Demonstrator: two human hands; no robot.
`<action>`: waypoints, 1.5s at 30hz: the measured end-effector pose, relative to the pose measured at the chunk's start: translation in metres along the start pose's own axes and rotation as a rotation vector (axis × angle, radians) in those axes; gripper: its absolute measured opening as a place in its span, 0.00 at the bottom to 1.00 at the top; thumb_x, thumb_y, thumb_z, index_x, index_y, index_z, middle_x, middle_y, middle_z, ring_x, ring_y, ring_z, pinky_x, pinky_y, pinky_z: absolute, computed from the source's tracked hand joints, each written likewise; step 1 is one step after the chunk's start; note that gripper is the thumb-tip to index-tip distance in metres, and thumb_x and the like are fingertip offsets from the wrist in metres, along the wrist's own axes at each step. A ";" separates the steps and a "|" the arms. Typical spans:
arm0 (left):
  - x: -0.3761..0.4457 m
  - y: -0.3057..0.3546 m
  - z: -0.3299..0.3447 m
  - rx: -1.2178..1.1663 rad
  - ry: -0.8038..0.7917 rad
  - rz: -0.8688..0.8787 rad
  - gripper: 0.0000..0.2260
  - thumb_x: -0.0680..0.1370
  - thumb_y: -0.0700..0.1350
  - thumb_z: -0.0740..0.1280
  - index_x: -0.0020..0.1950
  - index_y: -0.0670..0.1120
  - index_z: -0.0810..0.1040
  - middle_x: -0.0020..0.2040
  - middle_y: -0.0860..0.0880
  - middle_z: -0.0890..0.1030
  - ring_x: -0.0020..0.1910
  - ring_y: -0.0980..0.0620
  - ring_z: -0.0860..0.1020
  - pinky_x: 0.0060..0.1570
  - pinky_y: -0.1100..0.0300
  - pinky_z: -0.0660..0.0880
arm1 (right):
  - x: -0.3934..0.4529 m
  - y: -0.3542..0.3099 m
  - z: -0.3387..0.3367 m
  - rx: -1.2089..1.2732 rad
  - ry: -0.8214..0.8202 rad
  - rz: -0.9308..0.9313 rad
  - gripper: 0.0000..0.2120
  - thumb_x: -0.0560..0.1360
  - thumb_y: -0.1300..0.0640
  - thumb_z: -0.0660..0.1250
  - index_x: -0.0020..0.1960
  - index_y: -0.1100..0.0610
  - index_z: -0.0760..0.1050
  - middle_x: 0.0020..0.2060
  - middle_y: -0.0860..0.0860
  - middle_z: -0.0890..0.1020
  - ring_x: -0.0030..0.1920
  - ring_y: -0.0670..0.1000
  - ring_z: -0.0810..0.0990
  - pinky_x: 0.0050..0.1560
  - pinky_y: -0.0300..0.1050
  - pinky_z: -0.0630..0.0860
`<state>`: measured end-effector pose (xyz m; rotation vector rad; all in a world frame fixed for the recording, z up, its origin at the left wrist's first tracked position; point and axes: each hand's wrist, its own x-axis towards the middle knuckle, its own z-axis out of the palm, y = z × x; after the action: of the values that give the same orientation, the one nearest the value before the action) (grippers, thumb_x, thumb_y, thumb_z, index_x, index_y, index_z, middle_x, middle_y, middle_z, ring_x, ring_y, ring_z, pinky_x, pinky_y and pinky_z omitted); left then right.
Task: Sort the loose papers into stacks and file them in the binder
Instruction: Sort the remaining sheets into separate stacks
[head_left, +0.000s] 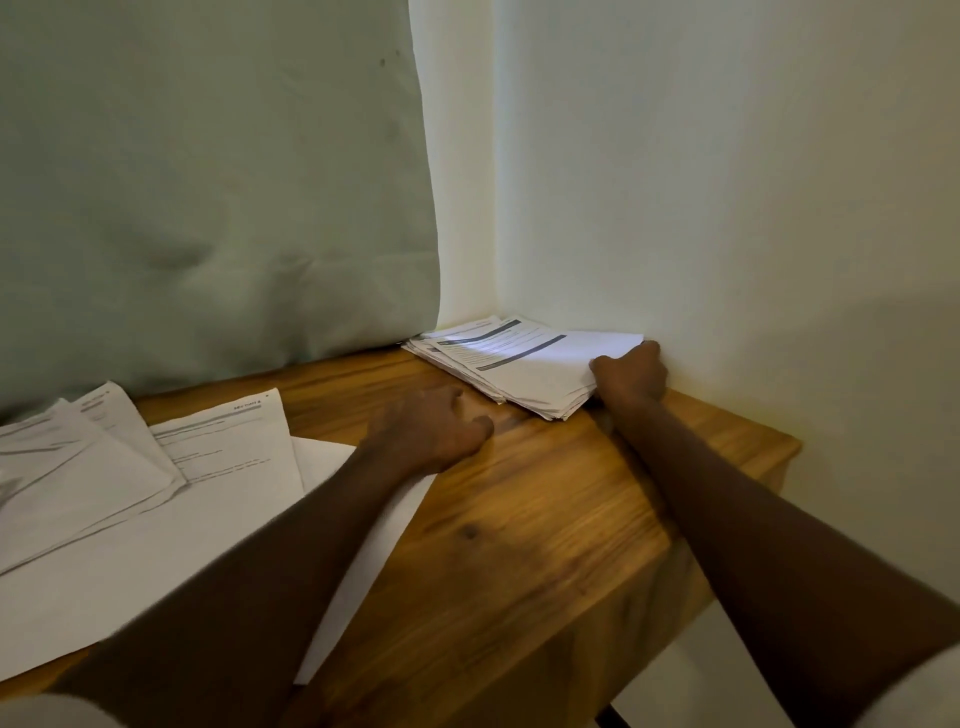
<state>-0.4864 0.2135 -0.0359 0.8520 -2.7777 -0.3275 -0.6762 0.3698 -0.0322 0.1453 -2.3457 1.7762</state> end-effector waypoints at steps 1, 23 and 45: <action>0.005 0.001 -0.004 0.001 -0.049 0.000 0.40 0.70 0.74 0.59 0.79 0.58 0.63 0.77 0.46 0.69 0.73 0.42 0.69 0.70 0.44 0.69 | 0.000 0.001 -0.001 -0.015 0.007 0.003 0.26 0.74 0.61 0.72 0.69 0.64 0.68 0.64 0.61 0.78 0.63 0.63 0.79 0.59 0.53 0.77; 0.019 -0.003 -0.006 0.131 0.045 0.087 0.40 0.71 0.80 0.52 0.79 0.62 0.64 0.78 0.48 0.69 0.75 0.43 0.68 0.72 0.46 0.65 | -0.006 0.002 -0.011 -0.107 0.052 0.037 0.26 0.76 0.57 0.71 0.68 0.62 0.64 0.63 0.60 0.78 0.59 0.61 0.80 0.48 0.46 0.72; -0.075 -0.092 -0.061 0.122 0.538 0.467 0.33 0.76 0.61 0.69 0.78 0.52 0.65 0.75 0.46 0.68 0.74 0.44 0.66 0.70 0.43 0.69 | -0.079 -0.018 -0.012 -0.452 -0.083 -1.104 0.19 0.80 0.48 0.61 0.68 0.53 0.72 0.65 0.50 0.78 0.64 0.54 0.75 0.60 0.53 0.71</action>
<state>-0.3609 0.1734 -0.0139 0.2351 -2.3932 0.1378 -0.5942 0.3729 -0.0296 1.1667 -1.9501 0.7038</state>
